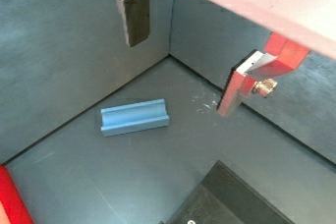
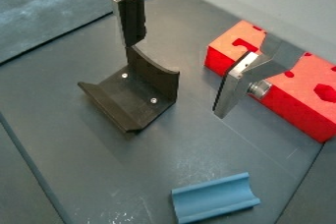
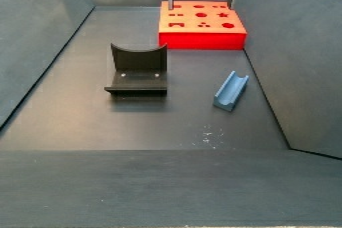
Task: Pick up the arch object. Move up. Place the arch object on the fixture. Regrasp the arch object. Move to above the board. Insert the arch object.
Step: Pick up the arch object.
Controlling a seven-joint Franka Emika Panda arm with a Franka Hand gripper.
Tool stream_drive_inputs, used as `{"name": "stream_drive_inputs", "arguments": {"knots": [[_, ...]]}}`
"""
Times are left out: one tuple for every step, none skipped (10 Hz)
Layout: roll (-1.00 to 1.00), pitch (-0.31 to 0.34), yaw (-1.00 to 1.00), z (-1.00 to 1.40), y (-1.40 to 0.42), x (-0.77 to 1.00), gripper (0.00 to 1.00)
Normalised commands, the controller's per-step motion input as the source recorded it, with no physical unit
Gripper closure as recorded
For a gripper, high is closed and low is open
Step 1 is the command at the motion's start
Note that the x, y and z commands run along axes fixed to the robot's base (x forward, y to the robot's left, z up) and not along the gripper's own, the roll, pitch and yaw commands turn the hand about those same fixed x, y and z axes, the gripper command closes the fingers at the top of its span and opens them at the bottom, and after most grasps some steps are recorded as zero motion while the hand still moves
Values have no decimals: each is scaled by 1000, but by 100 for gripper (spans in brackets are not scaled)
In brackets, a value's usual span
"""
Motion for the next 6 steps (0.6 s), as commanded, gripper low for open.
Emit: {"name": "stream_drive_inputs", "arguments": {"knots": [[50,79,0,-129,26,0,0],[16,0,-431,-626,234,-169,0],[-56,0,-614,-1000,414,-469,0],[-59,0,-586,-1000,451,-486,0],[-64,0,-589,-1000,454,-486,0],[-80,0,-569,-1000,454,-514,0]]}}
